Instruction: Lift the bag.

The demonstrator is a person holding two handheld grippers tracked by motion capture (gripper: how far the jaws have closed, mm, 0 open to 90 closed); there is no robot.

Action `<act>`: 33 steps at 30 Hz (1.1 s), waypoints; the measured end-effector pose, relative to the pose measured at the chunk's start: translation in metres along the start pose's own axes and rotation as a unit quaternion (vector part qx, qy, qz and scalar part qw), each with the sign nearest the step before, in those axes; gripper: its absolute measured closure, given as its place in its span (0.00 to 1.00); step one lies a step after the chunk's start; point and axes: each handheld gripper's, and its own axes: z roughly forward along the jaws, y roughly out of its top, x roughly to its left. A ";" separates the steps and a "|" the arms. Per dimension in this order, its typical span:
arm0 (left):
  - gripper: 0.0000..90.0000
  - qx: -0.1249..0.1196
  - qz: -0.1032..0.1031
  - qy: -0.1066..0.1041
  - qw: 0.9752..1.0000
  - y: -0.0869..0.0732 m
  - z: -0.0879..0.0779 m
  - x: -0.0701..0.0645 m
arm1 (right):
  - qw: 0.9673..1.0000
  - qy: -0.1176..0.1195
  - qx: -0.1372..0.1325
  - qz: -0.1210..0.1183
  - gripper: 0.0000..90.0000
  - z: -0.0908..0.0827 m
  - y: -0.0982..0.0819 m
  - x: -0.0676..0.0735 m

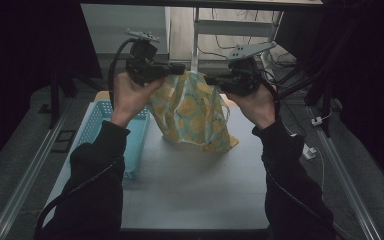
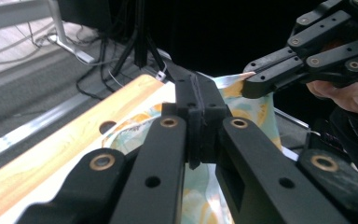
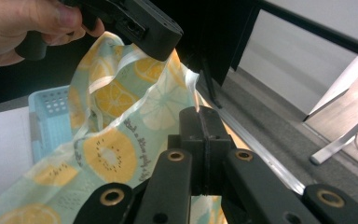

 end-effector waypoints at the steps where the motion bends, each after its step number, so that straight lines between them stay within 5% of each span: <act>1: 1.00 -0.003 -0.001 0.001 1.000 0.001 0.000 0.000 | 1.000 -0.001 -0.002 -0.001 1.00 -0.001 0.002 0.000; 9: 1.00 -0.005 -0.002 0.010 1.000 -0.003 0.009 0.007 | 1.000 -0.001 0.004 0.006 1.00 0.007 -0.004 -0.004; 17: 0.99 0.008 0.018 0.037 0.999 -0.015 0.026 0.014 | 1.000 -0.007 0.020 0.019 1.00 0.023 -0.022 -0.010; 26: 0.99 0.040 0.004 0.032 0.999 -0.041 0.054 0.028 | 0.998 -0.001 0.035 0.054 1.00 0.047 -0.054 -0.021; 33: 0.93 0.052 0.005 0.032 0.998 -0.049 0.057 0.028 | 0.997 0.016 0.032 0.069 0.95 0.054 -0.066 -0.022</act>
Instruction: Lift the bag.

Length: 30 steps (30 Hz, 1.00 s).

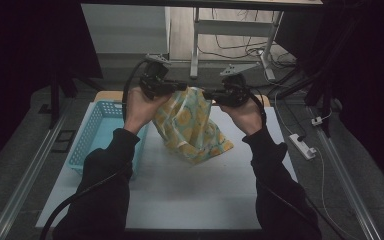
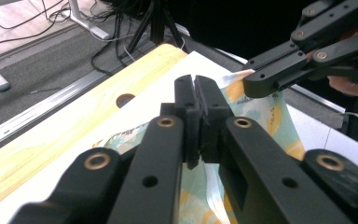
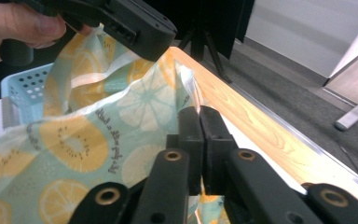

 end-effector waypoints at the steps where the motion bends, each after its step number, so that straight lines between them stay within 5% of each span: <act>1: 0.90 -0.001 -0.003 -0.002 1.000 -0.001 -0.001 0.000 | 1.000 0.002 -0.002 0.002 0.93 0.000 0.000 0.000; 8: 0.67 0.000 0.004 -0.010 1.000 -0.010 -0.009 -0.002 | 1.000 0.008 -0.018 0.016 0.77 -0.005 -0.007 0.000; 13: 0.52 -0.003 0.034 0.003 0.999 -0.020 -0.018 -0.012 | 0.999 0.013 -0.024 0.023 0.64 -0.008 -0.014 0.002; 19: 0.40 0.002 0.042 0.003 0.999 -0.033 -0.031 -0.019 | 0.999 0.019 -0.027 0.019 0.54 -0.017 -0.018 0.010; 30: 0.17 0.009 0.022 0.011 1.000 -0.065 -0.058 -0.018 | 0.999 0.018 -0.022 0.023 0.41 -0.022 -0.035 0.019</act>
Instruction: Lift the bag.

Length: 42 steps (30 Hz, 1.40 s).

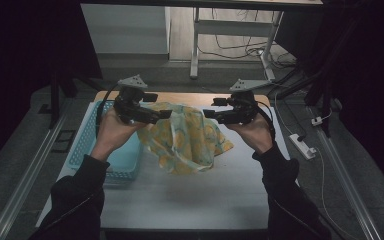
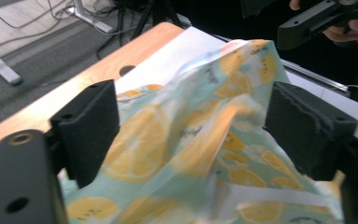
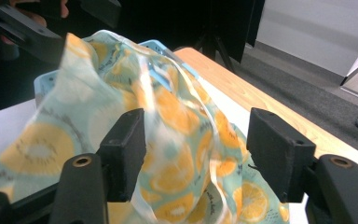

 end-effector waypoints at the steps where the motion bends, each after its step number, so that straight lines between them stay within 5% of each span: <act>1: 0.15 0.001 0.000 0.003 1.000 -0.003 -0.002 0.000 | 1.000 0.000 0.000 0.000 0.40 0.000 -0.002 0.001; 9: 0.05 0.021 0.001 0.023 1.000 -0.033 -0.017 -0.001 | 1.000 0.003 0.003 0.006 0.32 0.002 -0.019 0.007; 16: 0.00 0.006 -0.017 0.028 0.999 -0.061 -0.032 -0.001 | 1.000 -0.001 0.008 0.012 0.21 0.004 -0.035 0.012; 30: 0.00 0.007 -0.048 0.037 0.998 -0.121 -0.047 -0.011 | 1.000 -0.011 0.016 0.010 0.04 0.004 -0.076 0.026; 42: 0.00 -0.003 -0.076 0.047 0.996 -0.167 -0.055 -0.022 | 0.999 -0.036 0.019 0.006 0.00 -0.005 -0.107 0.041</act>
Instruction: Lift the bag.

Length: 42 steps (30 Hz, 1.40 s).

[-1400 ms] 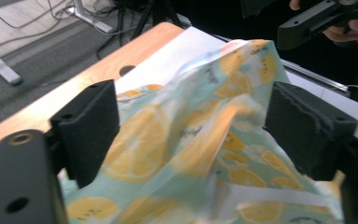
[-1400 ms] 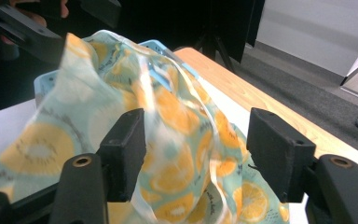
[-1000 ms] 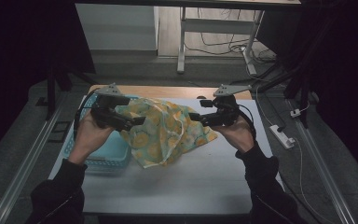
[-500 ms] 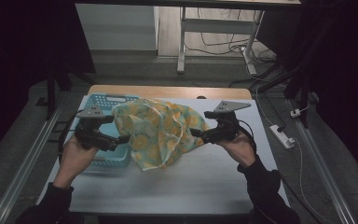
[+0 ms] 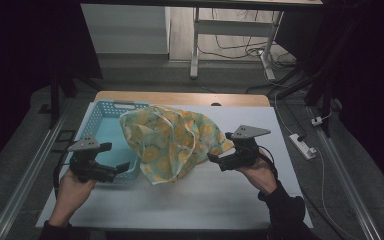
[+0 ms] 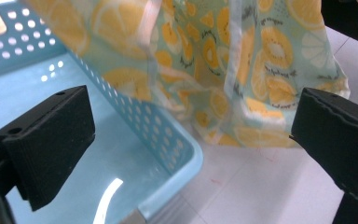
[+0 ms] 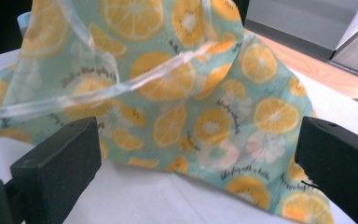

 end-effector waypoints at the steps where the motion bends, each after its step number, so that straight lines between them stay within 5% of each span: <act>1: 0.00 0.003 -0.002 -0.001 1.000 -0.004 0.000 0.000 | 1.000 -0.001 0.002 0.001 0.00 -0.001 -0.003 0.001; 11: 0.00 0.001 -0.019 0.004 1.000 -0.032 -0.005 -0.004 | 1.000 -0.009 0.004 0.026 0.00 -0.018 -0.031 0.007; 24: 0.00 0.011 -0.042 0.022 0.999 -0.071 -0.010 -0.011 | 0.997 -0.060 0.016 0.042 0.00 -0.050 -0.075 0.010; 35: 0.00 0.031 -0.062 0.025 0.997 -0.096 -0.011 -0.012 | 0.992 -0.100 0.045 0.060 0.00 -0.069 -0.111 0.009; 42: 0.00 0.056 -0.064 0.046 0.995 -0.108 -0.011 -0.011 | 0.988 -0.116 0.065 0.083 0.00 -0.079 -0.131 0.008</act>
